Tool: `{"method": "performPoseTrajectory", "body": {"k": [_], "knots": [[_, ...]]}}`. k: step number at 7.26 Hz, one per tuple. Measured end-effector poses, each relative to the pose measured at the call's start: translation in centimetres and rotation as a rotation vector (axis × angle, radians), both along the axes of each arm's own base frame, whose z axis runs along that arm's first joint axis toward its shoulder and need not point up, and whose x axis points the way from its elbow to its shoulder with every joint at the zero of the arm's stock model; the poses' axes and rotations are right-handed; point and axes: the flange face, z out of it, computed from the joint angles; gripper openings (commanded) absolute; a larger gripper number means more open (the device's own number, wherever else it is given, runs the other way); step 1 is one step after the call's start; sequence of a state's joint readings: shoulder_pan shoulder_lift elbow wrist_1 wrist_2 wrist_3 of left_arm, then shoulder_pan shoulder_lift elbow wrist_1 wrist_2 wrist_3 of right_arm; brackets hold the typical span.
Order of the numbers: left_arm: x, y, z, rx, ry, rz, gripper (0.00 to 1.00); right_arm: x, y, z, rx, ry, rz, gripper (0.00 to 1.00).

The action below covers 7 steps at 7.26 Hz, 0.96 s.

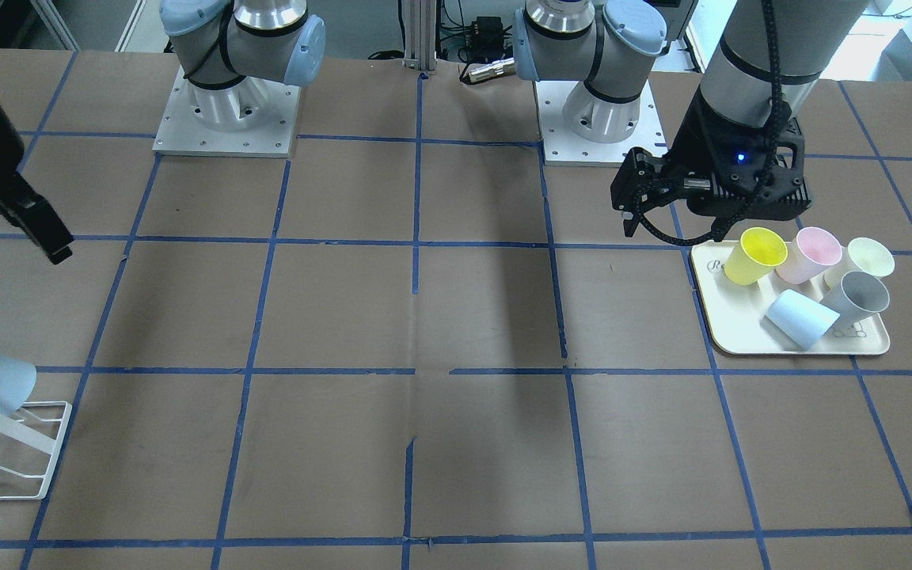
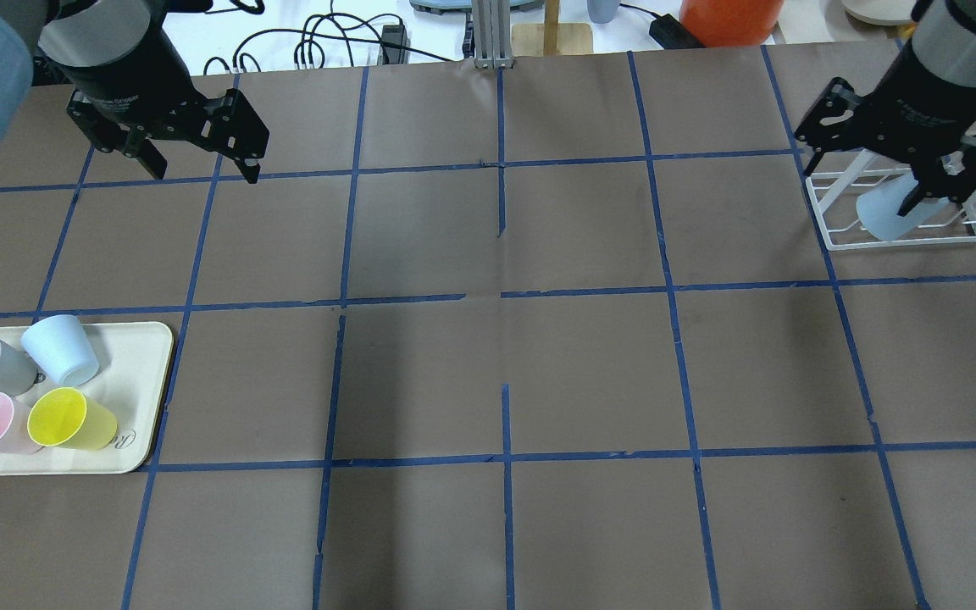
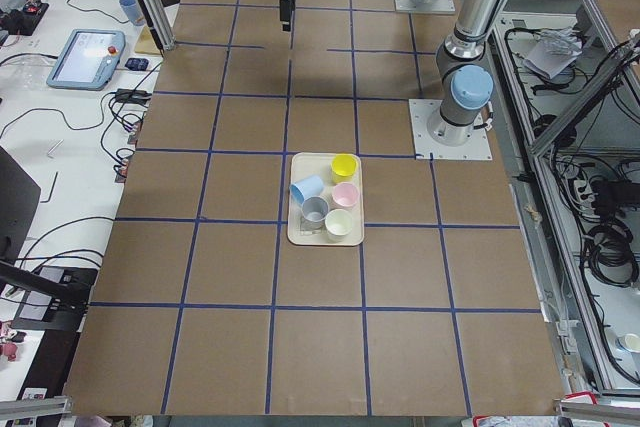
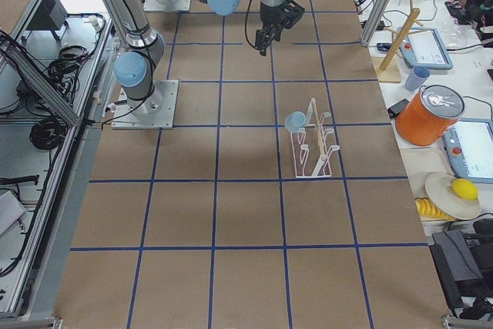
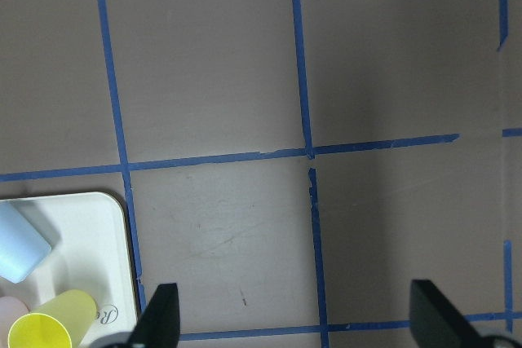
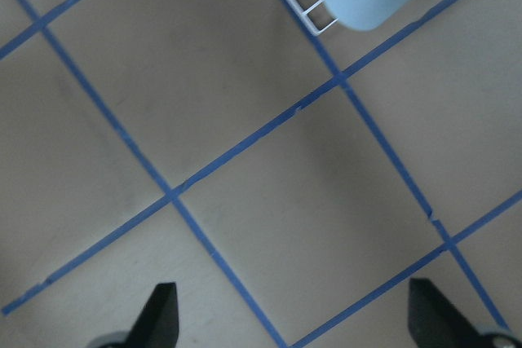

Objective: Transfer IKEA cup to right arm and place on rack

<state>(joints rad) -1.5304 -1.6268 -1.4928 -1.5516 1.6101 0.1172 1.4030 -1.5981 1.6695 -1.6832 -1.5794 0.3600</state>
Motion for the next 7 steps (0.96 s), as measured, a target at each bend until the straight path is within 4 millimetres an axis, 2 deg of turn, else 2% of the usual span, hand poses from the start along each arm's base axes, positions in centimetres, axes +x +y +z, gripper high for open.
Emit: {"method": "performPoseTrajectory", "body": {"k": [2,3,5,7], "knots": [[0.3,0.1,0.1,0.004,0.011,0.008,1.00,5.0,1.4,0.3,0.016,-0.019,0.212,1.00],[0.3,0.2,0.0,0.007,0.014,0.009,1.00,6.5,2.2,0.3,0.047,-0.009,0.294,1.00],[0.2,0.2,-0.2,0.011,0.026,0.011,1.00,7.5,3.0,0.3,0.101,-0.030,0.355,1.00],[0.0,0.1,-0.3,0.012,0.046,0.010,1.00,7.4,3.0,1.2,0.117,-0.037,0.369,1.00]]}}
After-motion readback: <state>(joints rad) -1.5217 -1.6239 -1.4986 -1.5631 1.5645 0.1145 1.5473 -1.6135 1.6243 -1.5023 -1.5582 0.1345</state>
